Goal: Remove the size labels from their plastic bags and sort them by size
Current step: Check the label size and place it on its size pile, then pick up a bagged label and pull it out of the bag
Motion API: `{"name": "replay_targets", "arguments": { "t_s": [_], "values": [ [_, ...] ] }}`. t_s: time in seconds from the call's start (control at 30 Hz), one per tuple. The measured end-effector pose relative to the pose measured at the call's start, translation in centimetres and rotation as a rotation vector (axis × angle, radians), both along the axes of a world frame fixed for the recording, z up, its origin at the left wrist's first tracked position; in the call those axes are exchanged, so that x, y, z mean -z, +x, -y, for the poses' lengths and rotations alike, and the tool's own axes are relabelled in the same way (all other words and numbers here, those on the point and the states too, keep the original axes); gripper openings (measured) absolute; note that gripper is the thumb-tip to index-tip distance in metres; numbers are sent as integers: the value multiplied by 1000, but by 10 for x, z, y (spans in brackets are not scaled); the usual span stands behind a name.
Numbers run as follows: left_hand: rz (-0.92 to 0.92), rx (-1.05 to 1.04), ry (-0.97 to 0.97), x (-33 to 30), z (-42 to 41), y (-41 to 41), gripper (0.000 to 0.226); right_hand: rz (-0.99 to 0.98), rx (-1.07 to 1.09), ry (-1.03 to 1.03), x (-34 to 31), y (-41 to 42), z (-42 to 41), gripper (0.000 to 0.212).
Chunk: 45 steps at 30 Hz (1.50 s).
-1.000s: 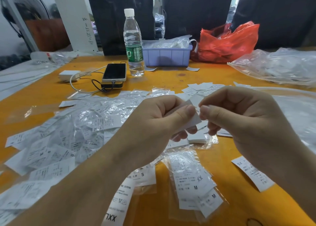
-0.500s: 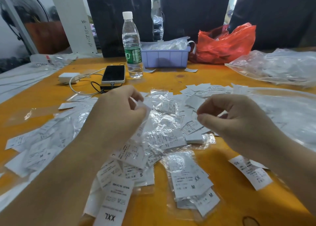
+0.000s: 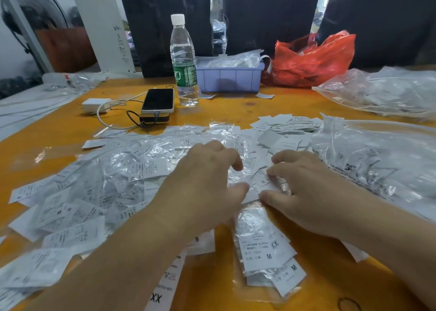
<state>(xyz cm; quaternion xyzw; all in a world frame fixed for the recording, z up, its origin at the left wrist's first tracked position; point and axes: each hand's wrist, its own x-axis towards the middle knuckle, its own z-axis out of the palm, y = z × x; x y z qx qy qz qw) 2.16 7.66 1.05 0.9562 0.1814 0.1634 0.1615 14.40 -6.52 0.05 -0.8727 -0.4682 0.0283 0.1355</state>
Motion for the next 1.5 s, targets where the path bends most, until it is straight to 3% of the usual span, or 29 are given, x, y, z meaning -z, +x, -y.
{"name": "replay_targets", "arguments": {
  "t_s": [0.3,0.9,1.1,1.3,1.5],
  "values": [
    [-33,4,-7,1,-7,-1,18,87,-35,164,-4,2,1,12],
    [-44,-50,62,2,-9,-1,18,43,12,314,-16,-5,5,1],
    [40,-28,24,1,-7,0,14,47,-21,389,-13,-4,5,9],
    [104,37,-69,-1,-2,0,10,52,-211,542,-15,-5,5,14],
    [212,119,-355,-5,1,-1,22,47,-300,679,-15,-7,6,6]
  ]
}}
